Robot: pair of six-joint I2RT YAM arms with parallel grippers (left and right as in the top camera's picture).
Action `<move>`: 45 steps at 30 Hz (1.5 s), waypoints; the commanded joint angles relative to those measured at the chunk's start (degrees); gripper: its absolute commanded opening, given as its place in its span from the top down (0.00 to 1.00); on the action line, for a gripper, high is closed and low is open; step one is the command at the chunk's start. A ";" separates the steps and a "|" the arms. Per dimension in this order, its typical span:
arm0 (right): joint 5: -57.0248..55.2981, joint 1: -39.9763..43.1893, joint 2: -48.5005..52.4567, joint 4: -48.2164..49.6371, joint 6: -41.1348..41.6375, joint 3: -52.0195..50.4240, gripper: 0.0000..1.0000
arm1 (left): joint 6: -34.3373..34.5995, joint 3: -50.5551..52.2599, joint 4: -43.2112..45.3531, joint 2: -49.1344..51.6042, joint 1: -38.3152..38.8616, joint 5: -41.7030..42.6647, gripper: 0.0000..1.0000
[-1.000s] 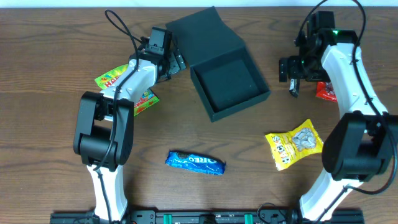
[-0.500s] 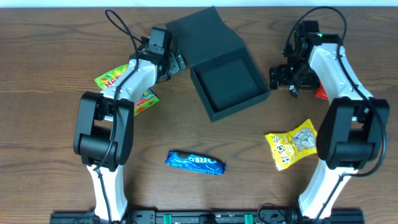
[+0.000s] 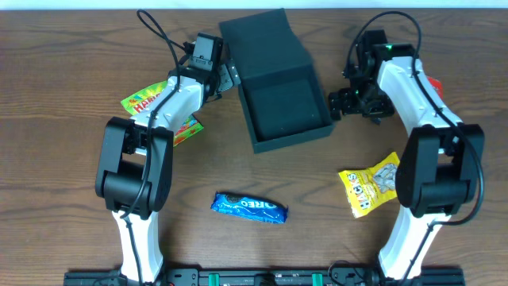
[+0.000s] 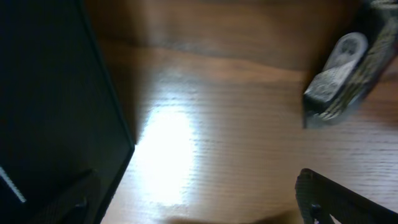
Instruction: Pack container
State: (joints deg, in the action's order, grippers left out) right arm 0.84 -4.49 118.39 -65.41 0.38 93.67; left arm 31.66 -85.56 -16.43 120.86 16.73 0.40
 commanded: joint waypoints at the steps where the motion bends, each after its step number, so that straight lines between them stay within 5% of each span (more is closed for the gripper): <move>1: 2.10 -1.97 -0.13 -0.83 -0.02 -0.42 0.01 | -0.37 -1.36 0.31 0.63 0.55 -0.83 0.04; 12: 4.48 -7.93 -0.13 -2.73 -0.04 -0.44 0.01 | -0.44 -1.36 -0.11 0.63 0.57 -0.81 0.04; 22: 2.21 -4.70 -0.13 -1.84 0.02 -0.42 0.01 | -1.38 -1.36 -4.85 -0.22 0.55 -0.44 0.05; 35: 3.76 -2.12 -0.96 0.28 0.83 -0.28 0.01 | -1.20 -1.36 -13.62 -8.76 0.55 -4.44 0.04; 45: 2.08 -1.77 -13.49 -1.27 0.37 -0.31 0.01 | -5.01 -1.36 -26.03 -22.38 0.55 -4.44 0.05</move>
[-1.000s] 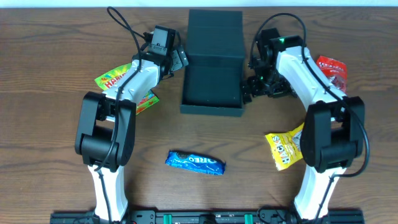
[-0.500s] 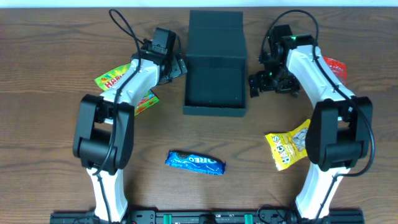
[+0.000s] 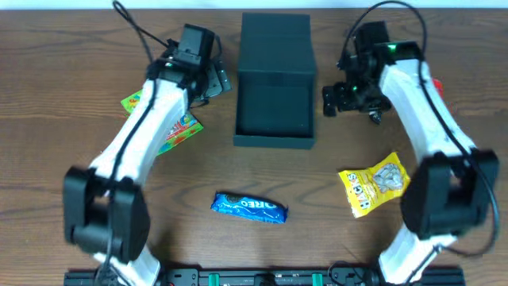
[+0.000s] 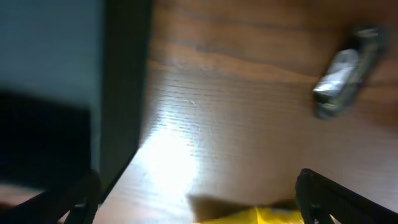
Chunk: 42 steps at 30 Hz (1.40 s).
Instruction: Pack container
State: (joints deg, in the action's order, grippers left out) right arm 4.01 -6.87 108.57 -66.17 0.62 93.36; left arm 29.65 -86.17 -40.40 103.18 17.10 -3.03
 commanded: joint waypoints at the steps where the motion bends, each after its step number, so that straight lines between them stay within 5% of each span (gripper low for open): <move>1: -2.29 0.70 -4.87 -0.96 0.13 0.00 0.01 | -4.24 -0.74 -3.82 -6.19 0.17 -1.01 0.05; 10: -4.02 6.32 -10.88 -6.93 -0.09 -0.07 0.01 | -9.01 -0.11 -20.81 -19.58 0.20 -1.03 0.05; 20: -7.65 20.39 -12.24 -7.76 -1.38 -0.07 0.01 | -10.38 7.72 -22.40 -34.38 0.17 -2.64 0.05; 28: -5.27 28.22 -12.15 0.31 -1.60 -0.07 0.01 | -10.38 8.20 -24.33 -34.84 0.17 -2.99 0.05; 42: -2.12 29.77 -0.55 10.49 -9.09 -0.07 0.01 | -10.38 8.20 -28.48 -34.84 0.17 -2.95 0.05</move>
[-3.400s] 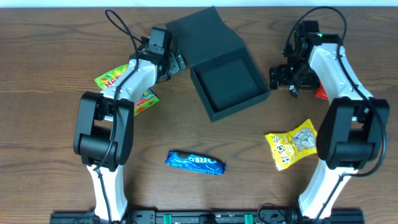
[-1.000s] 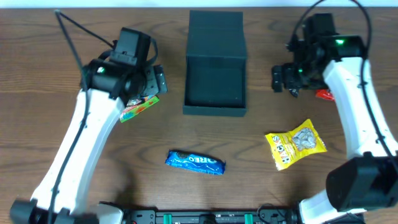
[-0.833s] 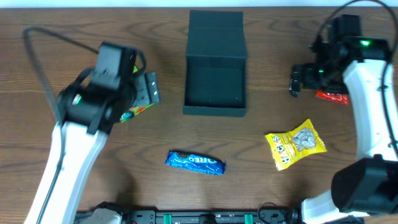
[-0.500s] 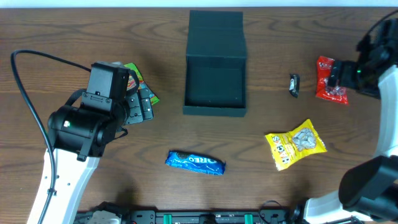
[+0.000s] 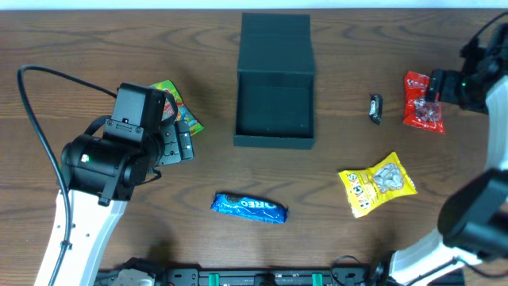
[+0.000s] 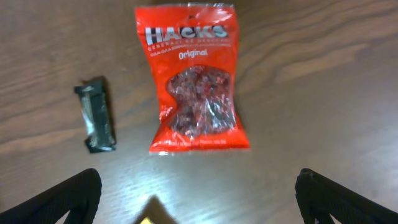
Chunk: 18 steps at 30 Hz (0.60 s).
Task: Pack container
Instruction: 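Lower the right gripper onto the red Hacks bag and grasp it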
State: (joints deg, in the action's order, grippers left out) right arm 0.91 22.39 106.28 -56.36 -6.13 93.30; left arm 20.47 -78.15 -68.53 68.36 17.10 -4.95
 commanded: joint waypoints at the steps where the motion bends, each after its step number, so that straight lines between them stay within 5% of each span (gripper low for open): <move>1: 1.09 0.52 2.84 1.31 -2.36 0.02 0.01 | -1.20 0.17 -0.42 -0.02 0.17 -1.01 0.05; 18: 2.99 1.64 15.93 8.09 -2.32 0.17 0.01 | -1.18 0.17 -0.39 -0.02 0.17 0.09 0.05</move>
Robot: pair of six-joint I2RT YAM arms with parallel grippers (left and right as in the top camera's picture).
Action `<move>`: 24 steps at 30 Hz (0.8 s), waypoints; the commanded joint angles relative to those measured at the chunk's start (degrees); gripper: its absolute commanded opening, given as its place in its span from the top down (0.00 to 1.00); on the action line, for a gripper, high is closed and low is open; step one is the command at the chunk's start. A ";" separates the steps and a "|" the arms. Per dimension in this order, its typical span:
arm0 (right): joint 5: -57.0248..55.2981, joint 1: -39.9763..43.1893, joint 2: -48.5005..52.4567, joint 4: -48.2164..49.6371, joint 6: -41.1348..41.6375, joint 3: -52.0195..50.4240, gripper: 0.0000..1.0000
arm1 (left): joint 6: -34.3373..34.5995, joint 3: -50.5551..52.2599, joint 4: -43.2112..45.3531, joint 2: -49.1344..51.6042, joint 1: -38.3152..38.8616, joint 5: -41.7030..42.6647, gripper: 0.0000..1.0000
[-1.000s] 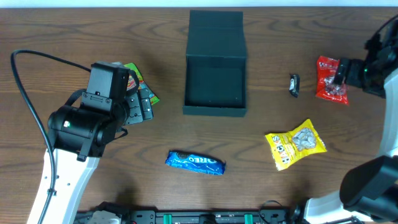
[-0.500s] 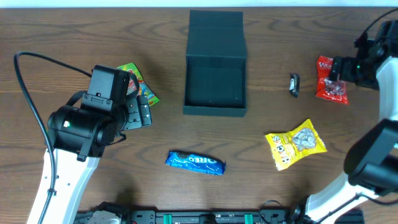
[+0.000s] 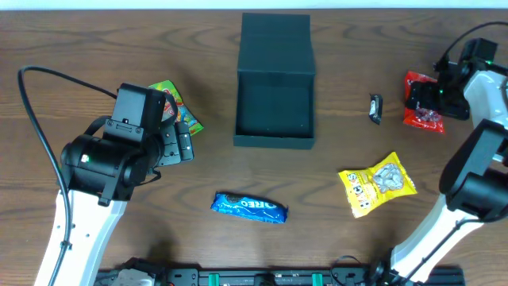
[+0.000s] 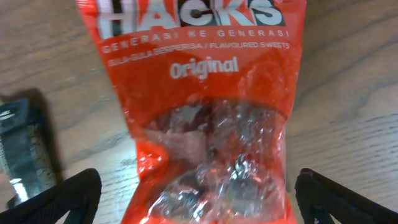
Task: Pack container
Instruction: 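Lower the right gripper onto the red Hacks bag and grasp it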
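The black box lies open at the table's middle back, its lid folded away behind it. At the far right a red Hacks sweets bag lies flat, and my right gripper hangs right over it. In the right wrist view the bag fills the frame, and the right gripper is open with a fingertip on either side of the bag's lower end. My left gripper stands open at the left, beside a green Haribo bag.
A small dark wrapped bar lies between the box and the red bag, also in the wrist view. A yellow snack bag lies at the front right. A blue Oreo pack lies in front of the box.
My right gripper has come down close over the red bag, which now fills its wrist view, and sits further left over it in the overhead view. The left arm has not moved.
At first the box lay askew with both grippers at its sides. Then it stood square at the middle back, the grippers still flanking it. Later both arms were away from it, the left by the green bag, the right above the red bag, now low over it.
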State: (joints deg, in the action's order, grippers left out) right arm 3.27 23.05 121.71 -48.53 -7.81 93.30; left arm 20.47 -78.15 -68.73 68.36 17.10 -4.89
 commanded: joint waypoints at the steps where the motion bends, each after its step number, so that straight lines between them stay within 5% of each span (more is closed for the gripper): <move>1: 0.63 1.22 0.50 0.44 -0.63 0.17 0.01 | -1.18 0.17 -0.22 -0.02 0.17 0.02 0.04; 24: 2.58 2.21 1.66 0.02 -0.61 0.00 0.02 | -1.18 0.17 -0.09 0.00 0.17 0.02 0.05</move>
State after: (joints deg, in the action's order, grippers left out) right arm 4.78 24.88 122.34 -48.38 -7.84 93.30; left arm 20.47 -78.15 -68.73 68.36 17.10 -4.89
